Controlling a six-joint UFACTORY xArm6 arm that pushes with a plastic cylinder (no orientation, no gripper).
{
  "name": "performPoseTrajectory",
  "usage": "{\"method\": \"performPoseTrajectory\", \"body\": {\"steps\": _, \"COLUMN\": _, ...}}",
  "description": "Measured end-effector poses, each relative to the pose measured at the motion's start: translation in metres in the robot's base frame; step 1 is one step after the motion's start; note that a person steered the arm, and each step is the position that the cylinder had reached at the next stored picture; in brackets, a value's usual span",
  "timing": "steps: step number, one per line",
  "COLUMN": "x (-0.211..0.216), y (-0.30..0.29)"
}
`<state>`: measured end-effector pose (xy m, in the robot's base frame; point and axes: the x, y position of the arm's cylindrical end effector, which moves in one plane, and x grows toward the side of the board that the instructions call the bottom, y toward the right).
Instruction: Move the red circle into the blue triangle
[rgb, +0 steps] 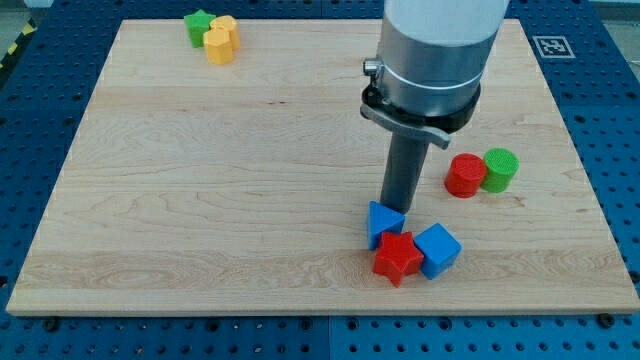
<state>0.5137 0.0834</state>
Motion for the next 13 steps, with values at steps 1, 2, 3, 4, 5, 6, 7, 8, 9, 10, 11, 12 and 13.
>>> {"method": "performPoseTrajectory", "body": {"steps": 1, "x": -0.005, "y": 0.034}}
{"method": "performPoseTrajectory", "body": {"steps": 2, "x": -0.004, "y": 0.05}}
{"method": "performPoseTrajectory", "body": {"steps": 3, "x": 0.007, "y": 0.064}}
{"method": "performPoseTrajectory", "body": {"steps": 4, "x": 0.026, "y": 0.097}}
{"method": "performPoseTrajectory", "body": {"steps": 5, "x": 0.022, "y": 0.114}}
{"method": "performPoseTrajectory", "body": {"steps": 6, "x": 0.012, "y": 0.103}}
{"method": "performPoseTrajectory", "body": {"steps": 7, "x": -0.013, "y": 0.099}}
{"method": "performPoseTrajectory", "body": {"steps": 8, "x": -0.05, "y": 0.099}}
{"method": "performPoseTrajectory", "body": {"steps": 9, "x": -0.076, "y": 0.099}}
{"method": "performPoseTrajectory", "body": {"steps": 10, "x": -0.08, "y": 0.096}}
{"method": "performPoseTrajectory", "body": {"steps": 11, "x": -0.075, "y": 0.077}}
{"method": "performPoseTrajectory", "body": {"steps": 12, "x": -0.058, "y": 0.064}}
{"method": "performPoseTrajectory", "body": {"steps": 13, "x": -0.044, "y": 0.064}}
